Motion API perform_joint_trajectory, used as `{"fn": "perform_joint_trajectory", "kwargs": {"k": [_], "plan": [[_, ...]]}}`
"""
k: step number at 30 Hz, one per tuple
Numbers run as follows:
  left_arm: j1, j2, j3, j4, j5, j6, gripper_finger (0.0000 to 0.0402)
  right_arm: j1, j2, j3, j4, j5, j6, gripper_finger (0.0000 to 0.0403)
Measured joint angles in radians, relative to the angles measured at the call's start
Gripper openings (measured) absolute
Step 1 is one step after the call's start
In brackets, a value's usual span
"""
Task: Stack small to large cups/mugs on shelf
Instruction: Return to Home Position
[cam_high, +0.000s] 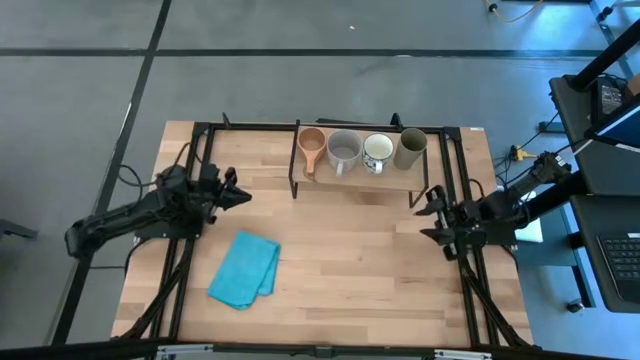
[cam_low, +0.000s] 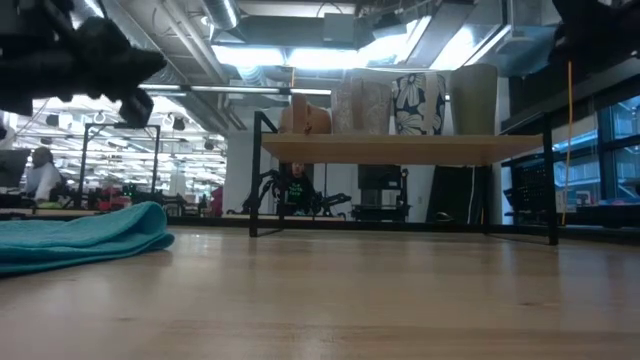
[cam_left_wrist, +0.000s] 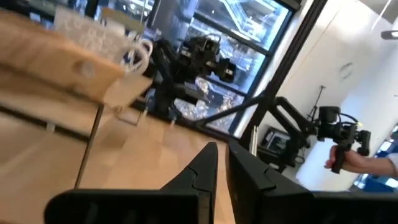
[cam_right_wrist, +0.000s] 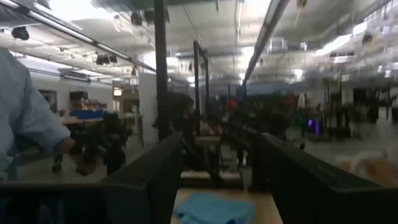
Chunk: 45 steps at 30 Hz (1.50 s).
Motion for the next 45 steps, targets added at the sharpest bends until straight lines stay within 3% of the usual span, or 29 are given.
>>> {"fn": "perform_joint_trajectory", "kwargs": {"k": [6, 15, 25, 45], "plan": [[0.098, 0.000, -0.011, -0.070, 0.066, 0.052, 0.0027, 0.000, 0.000, 0.000, -0.075, 0.008, 0.062, 0.0213], [0.143, 0.001, -0.011, -0.186, -0.007, 0.252, 0.0027, 0.000, 0.001, 0.000, -0.168, -0.002, 0.071, 0.0213], [0.143, 0.000, -0.011, -0.186, -0.091, 0.251, 0.0027, 0.000, 0.001, 0.000, -0.166, -0.003, 0.072, 0.0213], [0.143, 0.000, -0.011, -0.186, -0.091, 0.250, 0.0028, 0.000, 0.001, 0.000, -0.166, -0.004, 0.072, 0.0213]]}}
